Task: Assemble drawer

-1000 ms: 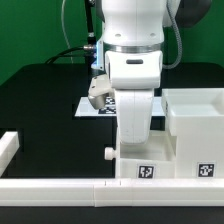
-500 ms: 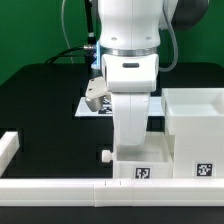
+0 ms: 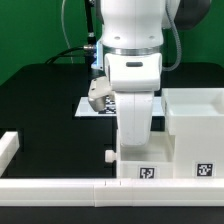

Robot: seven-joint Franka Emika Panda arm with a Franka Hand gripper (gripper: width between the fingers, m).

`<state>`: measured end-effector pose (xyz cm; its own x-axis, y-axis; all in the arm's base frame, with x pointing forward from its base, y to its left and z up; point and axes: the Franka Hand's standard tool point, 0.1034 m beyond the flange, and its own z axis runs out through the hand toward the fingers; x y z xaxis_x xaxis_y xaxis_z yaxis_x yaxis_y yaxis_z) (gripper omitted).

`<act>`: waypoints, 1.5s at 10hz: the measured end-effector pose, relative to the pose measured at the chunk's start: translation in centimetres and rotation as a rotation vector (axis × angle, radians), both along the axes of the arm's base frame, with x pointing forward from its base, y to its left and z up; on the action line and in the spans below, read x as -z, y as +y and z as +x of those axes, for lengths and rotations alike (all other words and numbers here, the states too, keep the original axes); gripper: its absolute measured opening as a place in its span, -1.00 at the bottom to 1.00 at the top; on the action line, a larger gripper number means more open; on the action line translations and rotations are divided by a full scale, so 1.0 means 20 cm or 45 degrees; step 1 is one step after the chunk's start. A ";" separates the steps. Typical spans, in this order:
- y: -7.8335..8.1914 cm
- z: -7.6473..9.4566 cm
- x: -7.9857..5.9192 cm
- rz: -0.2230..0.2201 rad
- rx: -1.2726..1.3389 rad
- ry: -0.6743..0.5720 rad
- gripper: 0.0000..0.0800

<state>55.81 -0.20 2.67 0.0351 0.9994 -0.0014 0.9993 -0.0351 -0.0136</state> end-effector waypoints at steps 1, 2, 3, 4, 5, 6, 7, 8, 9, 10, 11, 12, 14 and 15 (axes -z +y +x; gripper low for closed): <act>0.00 0.00 -0.01 0.000 0.002 0.009 -0.90; -0.01 0.00 -0.01 0.000 0.005 0.019 -0.90; -0.01 0.00 -0.01 0.000 0.007 0.023 -0.90; -0.01 0.00 0.00 0.002 0.002 0.019 -0.90; -0.01 0.00 0.01 0.002 0.001 0.000 -0.90; -0.02 -0.01 0.02 0.002 0.002 -0.016 -0.90; -0.03 -0.01 0.02 0.002 -0.003 -0.035 -0.90; -0.03 -0.01 0.03 0.001 -0.006 -0.054 -0.90; -0.03 -0.01 0.03 0.001 0.011 -0.060 -0.90; -0.03 -0.01 0.03 0.001 0.012 -0.060 -0.90; -0.03 -0.01 0.03 0.001 0.014 -0.060 -0.90; -0.03 -0.01 0.03 0.001 0.015 -0.060 -0.90; -0.01 -0.01 0.02 -0.002 0.003 -0.063 -0.90; -0.01 0.00 0.02 -0.006 0.012 -0.066 -0.90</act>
Offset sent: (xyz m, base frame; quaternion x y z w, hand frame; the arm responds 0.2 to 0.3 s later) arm 0.0021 0.0155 -0.0016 0.0048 0.0245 -0.0042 0.9997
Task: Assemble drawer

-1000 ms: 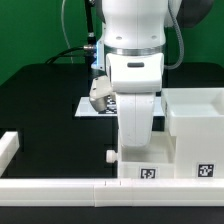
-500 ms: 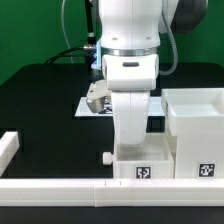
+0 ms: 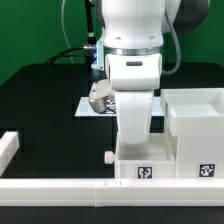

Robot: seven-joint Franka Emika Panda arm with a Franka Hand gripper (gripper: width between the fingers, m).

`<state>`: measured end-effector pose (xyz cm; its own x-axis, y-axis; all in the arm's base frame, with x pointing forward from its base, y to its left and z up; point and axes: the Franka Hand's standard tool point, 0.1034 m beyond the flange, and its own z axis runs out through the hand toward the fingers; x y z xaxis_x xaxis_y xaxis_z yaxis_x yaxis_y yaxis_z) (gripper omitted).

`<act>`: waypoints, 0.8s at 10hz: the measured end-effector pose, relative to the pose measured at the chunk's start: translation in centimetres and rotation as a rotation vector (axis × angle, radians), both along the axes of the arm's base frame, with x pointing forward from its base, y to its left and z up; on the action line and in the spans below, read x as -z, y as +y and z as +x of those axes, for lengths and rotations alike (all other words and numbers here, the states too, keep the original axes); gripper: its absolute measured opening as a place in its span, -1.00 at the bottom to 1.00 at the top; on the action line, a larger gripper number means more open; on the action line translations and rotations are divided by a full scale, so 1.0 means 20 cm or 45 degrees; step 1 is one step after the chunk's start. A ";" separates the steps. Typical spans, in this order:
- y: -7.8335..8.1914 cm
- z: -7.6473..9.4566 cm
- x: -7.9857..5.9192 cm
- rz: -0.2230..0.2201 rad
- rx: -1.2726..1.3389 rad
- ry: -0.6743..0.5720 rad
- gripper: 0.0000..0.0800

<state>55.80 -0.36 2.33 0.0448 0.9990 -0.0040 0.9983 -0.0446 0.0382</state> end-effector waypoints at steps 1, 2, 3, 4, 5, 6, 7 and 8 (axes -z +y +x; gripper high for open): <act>0.01 0.00 0.00 -0.006 0.006 0.000 -0.90; 0.01 0.00 0.01 -0.010 0.021 0.002 -0.90; 0.01 0.00 0.01 -0.011 0.027 -0.002 -0.90; 0.01 0.00 0.01 -0.011 0.028 -0.015 -0.90; -0.01 0.00 0.01 -0.012 0.012 -0.016 -0.90; -0.03 0.00 0.01 -0.015 -0.020 -0.015 -0.90; -0.04 -0.01 0.01 -0.018 -0.049 -0.014 -0.90; -0.05 -0.01 0.01 -0.019 -0.054 -0.013 -0.90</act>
Offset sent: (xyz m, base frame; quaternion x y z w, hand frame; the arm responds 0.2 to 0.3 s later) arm 0.0002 0.0145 -0.0042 -0.0404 0.0077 -0.0390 0.9984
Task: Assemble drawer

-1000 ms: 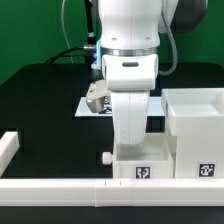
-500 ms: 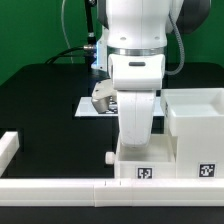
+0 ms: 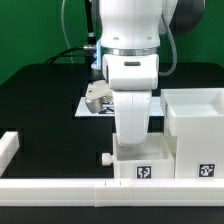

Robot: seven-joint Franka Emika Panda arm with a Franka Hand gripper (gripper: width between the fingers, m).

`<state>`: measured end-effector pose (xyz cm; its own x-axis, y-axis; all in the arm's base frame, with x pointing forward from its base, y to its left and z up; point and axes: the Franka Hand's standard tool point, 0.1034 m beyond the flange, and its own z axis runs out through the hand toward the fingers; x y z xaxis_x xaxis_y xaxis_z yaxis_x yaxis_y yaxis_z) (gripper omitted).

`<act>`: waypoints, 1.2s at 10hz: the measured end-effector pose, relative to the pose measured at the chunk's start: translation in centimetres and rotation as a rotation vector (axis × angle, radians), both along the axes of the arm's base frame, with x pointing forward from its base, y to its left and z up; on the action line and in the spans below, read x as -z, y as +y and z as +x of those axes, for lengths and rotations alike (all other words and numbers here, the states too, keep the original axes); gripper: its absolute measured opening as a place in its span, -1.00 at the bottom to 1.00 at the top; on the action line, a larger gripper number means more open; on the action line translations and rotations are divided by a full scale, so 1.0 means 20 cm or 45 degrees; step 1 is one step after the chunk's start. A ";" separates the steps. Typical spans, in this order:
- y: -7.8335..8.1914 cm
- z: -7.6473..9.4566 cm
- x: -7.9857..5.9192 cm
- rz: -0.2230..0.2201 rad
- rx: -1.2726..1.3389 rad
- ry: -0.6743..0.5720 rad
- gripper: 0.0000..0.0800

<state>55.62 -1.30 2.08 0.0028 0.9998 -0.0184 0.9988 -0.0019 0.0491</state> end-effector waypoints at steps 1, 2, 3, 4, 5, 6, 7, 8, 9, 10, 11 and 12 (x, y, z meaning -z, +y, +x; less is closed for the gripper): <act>-0.01 0.00 0.00 -0.001 -0.001 0.001 -0.90; 0.01 0.00 0.00 -0.004 -0.007 -0.006 -0.90; 0.00 0.00 0.00 -0.005 -0.006 -0.006 -0.90; 0.00 0.00 0.00 -0.005 -0.004 -0.006 -0.90; 0.00 0.00 0.00 -0.004 -0.003 -0.006 -0.90; 0.02 0.01 0.00 -0.003 0.012 -0.002 -0.90; 0.03 0.01 0.00 -0.003 0.028 -0.004 -0.90; 0.05 0.01 0.00 -0.003 0.039 -0.006 -0.90; 0.05 0.01 0.00 -0.003 0.053 -0.007 -0.90; 0.04 0.01 0.00 -0.004 0.060 -0.007 -0.90; 0.04 0.01 0.00 -0.005 0.058 -0.009 -0.90; 0.03 0.01 0.00 -0.005 0.064 -0.011 -0.90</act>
Offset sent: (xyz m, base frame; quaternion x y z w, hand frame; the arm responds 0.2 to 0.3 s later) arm 0.0000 0.0000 0.0000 0.0000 0.0000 0.0000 1.0000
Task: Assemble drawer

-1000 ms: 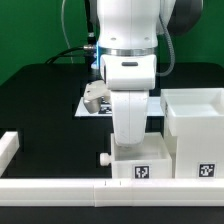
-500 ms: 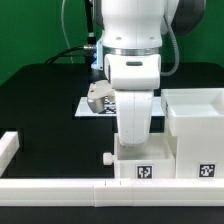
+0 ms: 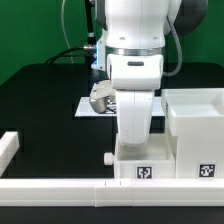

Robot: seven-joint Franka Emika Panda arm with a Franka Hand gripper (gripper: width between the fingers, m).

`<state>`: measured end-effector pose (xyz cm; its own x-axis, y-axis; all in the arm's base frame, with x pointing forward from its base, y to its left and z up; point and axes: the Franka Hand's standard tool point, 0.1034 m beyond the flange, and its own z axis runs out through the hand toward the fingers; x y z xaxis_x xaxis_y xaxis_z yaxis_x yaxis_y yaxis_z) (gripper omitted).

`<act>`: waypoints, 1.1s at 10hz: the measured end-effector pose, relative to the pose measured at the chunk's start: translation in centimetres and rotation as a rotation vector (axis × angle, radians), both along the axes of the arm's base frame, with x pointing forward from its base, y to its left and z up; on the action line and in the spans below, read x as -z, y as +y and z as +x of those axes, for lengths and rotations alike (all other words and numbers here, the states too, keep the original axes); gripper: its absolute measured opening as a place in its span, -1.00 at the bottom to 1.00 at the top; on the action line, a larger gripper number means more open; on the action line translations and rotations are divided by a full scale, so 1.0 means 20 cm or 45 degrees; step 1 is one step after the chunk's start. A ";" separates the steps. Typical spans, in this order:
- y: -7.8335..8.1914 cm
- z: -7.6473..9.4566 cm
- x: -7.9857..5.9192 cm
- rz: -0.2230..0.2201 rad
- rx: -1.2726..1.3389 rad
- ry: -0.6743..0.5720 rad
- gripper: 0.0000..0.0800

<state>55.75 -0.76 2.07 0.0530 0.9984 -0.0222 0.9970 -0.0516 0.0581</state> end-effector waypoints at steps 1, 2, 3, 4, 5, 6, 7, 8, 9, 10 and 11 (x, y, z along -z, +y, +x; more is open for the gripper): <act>0.00 0.00 0.00 0.000 0.001 0.000 -0.90; 0.00 0.00 0.00 0.000 0.001 0.000 -0.90; 0.00 0.00 0.00 -0.008 -0.028 -0.001 -0.90; 0.01 0.00 -0.01 -0.031 -0.075 0.002 -0.90; 0.01 0.00 -0.02 -0.058 -0.103 0.019 -0.90; 0.01 0.00 -0.02 -0.085 -0.117 0.021 -0.90; 0.00 0.00 -0.02 -0.098 -0.121 0.021 -0.90; -0.02 -0.01 -0.01 -0.098 -0.109 0.027 -0.89; -0.02 -0.01 -0.01 -0.098 -0.111 0.027 -0.89; -0.02 -0.01 0.00 -0.098 -0.110 0.028 -0.90; -0.02 -0.01 0.00 -0.098 -0.110 0.028 -0.90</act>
Offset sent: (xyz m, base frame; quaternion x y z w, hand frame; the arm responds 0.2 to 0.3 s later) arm 0.0032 0.0042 0.0167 -0.0502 -0.0462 -0.1575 0.9852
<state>55.60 -1.15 2.17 -0.0344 0.9945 -0.0993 0.9986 0.0383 0.0369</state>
